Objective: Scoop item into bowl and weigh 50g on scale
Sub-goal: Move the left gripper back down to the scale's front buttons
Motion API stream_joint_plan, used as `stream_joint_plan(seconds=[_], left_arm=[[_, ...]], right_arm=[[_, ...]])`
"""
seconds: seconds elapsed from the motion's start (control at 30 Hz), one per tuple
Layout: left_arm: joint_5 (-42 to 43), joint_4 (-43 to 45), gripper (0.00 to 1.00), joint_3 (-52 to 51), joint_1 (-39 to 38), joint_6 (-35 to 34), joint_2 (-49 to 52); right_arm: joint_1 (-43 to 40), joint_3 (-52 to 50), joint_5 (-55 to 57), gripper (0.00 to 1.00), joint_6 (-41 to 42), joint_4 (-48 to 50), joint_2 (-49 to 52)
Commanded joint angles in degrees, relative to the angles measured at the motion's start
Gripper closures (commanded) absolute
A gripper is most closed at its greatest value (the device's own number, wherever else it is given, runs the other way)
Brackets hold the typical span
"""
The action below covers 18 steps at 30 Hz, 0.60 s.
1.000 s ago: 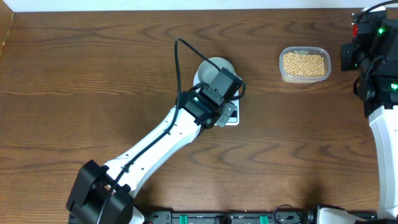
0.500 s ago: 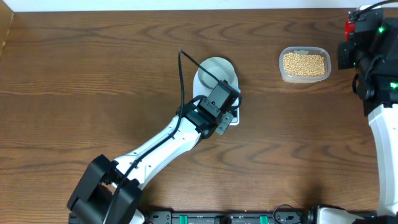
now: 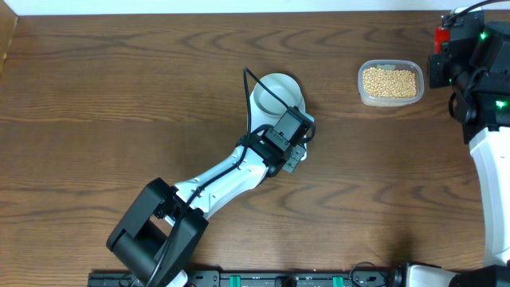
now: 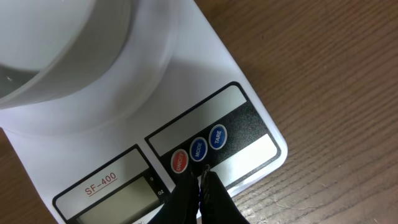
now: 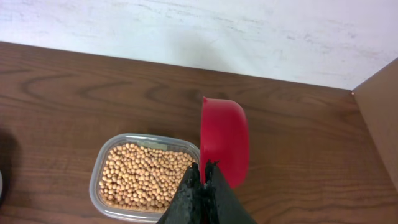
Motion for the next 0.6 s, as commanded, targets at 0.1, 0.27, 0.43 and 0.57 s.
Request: stream_joint_plan(seconds=[0.1, 0.27, 0.43, 0.57], left_arm=[[0.09, 0.33, 0.93, -0.17, -0.13, 0.37, 1.53], [0.09, 0.26, 0.93, -0.17, -0.13, 0.35, 2.25], [0.07, 0.26, 0.93, -0.17, -0.13, 0.35, 3.04], [0.04, 0.28, 0.93, -0.17, -0.13, 0.35, 3.30]], right_arm=[[-0.33, 1.11, -0.46, 0.99, -0.68, 0.33, 0.00], [-0.33, 1.11, -0.46, 0.99, -0.68, 0.33, 0.00], [-0.33, 1.11, -0.46, 0.99, -0.68, 0.31, 0.00], [-0.33, 1.11, -0.46, 0.99, -0.68, 0.31, 0.00]])
